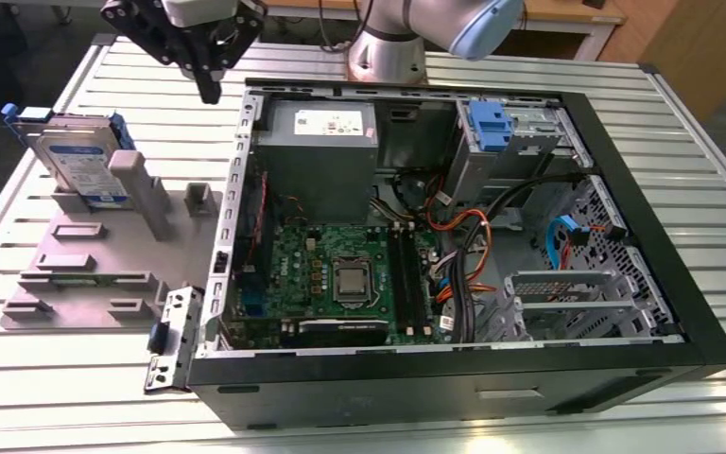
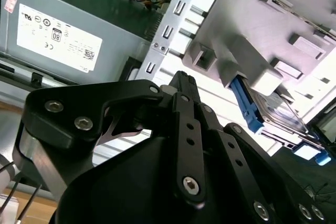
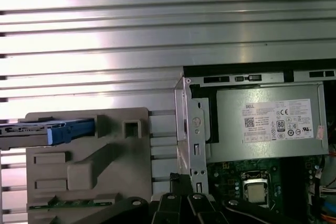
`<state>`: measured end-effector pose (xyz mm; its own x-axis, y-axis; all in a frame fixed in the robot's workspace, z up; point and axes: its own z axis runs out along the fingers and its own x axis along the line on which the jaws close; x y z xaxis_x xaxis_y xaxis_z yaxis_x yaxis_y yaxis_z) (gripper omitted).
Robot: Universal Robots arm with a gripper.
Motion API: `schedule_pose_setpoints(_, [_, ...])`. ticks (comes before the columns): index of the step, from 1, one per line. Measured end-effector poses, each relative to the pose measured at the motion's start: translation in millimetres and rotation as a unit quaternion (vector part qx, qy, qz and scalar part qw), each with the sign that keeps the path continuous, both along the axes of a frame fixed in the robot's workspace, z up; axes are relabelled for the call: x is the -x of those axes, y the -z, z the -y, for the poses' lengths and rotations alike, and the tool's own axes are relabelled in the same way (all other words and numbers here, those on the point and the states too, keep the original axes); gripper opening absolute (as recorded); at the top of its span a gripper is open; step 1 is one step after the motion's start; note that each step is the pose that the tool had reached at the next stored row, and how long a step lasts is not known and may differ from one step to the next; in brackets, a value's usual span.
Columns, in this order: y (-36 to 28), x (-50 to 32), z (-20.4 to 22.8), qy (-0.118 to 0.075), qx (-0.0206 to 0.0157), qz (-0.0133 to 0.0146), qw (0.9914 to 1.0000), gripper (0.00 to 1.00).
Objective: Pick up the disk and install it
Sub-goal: 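Reach for the disk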
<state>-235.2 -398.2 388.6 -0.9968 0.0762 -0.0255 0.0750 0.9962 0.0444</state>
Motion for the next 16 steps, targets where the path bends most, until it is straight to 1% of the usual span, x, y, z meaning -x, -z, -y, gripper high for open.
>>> schedule_pose_setpoints(8, [0.5,14.7,0.0,0.0,0.0,0.0001,1.0,0.11])
schedule_pose_setpoints(16, [1.0,24.1,0.0,0.0,0.0,0.0001,1.0,0.11])
